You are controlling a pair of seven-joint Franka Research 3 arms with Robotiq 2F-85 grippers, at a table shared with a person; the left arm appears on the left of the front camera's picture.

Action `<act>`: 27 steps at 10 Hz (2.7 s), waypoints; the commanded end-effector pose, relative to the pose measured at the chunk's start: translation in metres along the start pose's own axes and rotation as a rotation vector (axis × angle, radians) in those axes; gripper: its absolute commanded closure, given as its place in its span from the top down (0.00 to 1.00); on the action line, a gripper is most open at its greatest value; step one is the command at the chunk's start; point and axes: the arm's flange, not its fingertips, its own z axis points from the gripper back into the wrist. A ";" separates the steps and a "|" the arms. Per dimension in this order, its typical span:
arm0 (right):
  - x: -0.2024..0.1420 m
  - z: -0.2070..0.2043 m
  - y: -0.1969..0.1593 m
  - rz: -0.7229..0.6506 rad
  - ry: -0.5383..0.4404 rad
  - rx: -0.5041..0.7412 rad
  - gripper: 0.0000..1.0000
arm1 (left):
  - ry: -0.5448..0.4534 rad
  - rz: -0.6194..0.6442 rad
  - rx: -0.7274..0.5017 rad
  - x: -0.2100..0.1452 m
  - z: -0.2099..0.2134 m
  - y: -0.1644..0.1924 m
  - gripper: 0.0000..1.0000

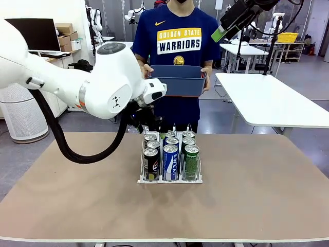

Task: Fill the beverage cans into the dispenser.
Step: Place the picked Pepsi coke in the line of the Automatic Can Dispenser with the same cans.

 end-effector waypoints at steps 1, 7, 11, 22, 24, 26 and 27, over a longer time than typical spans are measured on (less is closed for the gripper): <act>0.000 0.000 0.000 -0.005 -0.007 0.010 1.00 | -0.026 0.021 0.016 -0.012 0.013 -0.005 1.00; 0.000 0.000 0.000 -0.005 -0.007 0.010 1.00 | -0.073 -0.004 0.022 -0.007 0.042 -0.011 1.00; 0.000 0.000 0.000 -0.005 -0.007 0.010 1.00 | -0.073 -0.004 0.022 -0.007 0.042 -0.011 1.00; 0.000 0.000 0.000 -0.005 -0.007 0.010 1.00 | -0.039 -0.139 -0.101 -0.009 0.193 0.065 1.00; 0.000 0.000 0.000 -0.005 -0.007 0.010 1.00 | -0.115 -0.140 -0.211 -0.010 0.231 0.089 1.00; 0.000 0.000 0.000 -0.005 -0.007 0.010 1.00 | -0.177 -0.136 -0.246 -0.011 0.260 0.110 1.00; 0.000 0.000 0.000 -0.005 -0.007 0.010 1.00 | -0.185 -0.156 -0.231 -0.011 0.275 0.116 1.00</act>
